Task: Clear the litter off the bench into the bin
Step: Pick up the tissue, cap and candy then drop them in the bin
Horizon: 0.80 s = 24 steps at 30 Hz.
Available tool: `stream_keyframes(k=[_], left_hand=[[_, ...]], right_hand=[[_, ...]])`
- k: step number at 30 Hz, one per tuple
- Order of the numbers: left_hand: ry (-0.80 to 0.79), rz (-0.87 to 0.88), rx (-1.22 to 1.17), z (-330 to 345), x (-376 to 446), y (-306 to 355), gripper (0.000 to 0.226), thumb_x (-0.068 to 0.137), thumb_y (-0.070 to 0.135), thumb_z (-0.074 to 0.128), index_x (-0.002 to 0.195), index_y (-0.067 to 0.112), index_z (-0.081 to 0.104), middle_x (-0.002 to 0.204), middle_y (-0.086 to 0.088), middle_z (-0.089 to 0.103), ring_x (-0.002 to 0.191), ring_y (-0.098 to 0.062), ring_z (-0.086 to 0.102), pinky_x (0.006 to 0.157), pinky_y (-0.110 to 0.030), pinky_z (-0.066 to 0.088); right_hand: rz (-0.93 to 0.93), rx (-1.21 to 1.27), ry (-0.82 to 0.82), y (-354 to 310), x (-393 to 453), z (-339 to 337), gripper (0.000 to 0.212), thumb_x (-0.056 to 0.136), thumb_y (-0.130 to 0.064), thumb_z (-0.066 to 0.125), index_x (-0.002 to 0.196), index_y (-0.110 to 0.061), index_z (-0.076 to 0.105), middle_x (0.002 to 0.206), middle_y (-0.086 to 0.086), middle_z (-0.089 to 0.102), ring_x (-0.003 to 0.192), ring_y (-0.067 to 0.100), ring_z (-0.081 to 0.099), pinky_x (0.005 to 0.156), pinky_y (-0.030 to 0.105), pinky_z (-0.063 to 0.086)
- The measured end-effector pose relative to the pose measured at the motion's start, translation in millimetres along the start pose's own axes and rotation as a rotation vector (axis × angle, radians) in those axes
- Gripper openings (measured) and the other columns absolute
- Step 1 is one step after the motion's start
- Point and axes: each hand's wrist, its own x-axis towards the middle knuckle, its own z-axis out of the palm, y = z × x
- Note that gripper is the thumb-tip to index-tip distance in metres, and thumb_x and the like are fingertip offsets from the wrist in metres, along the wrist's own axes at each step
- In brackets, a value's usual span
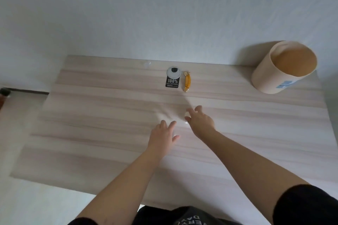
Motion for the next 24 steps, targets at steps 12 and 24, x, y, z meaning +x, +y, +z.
stream_keyframes(k=[12, 24], left_hand=[[0.179, 0.224, -0.055, 5.4, 32.5, -49.1, 0.010, 0.073, 0.022, 0.057, 0.072, 0.012, 0.054, 0.069, -0.008, 0.055, 0.052, -0.029, 0.056, 0.040, -0.033, 0.046], [0.353, 0.113, -0.356, -75.6, 182.4, -132.3, 0.027, 0.085, 0.010, 0.053, 0.112, 0.016, 0.054, 0.099, -0.010, 0.065, 0.077, -0.033, 0.063, 0.066, -0.039, 0.049]], right_hand=[[0.153, 0.153, 0.142, -0.6, 42.8, 11.1, 0.032, 0.092, -0.035, 0.042, 0.068, -0.016, 0.052, 0.081, 0.003, 0.051, 0.066, 0.031, 0.056, 0.055, 0.030, 0.035], [0.275, 0.596, 0.436, -32.3, 133.2, -41.6, 0.025, 0.096, -0.033, 0.045, 0.117, -0.020, 0.045, 0.088, 0.007, 0.062, 0.078, 0.027, 0.058, 0.060, 0.036, 0.044]])
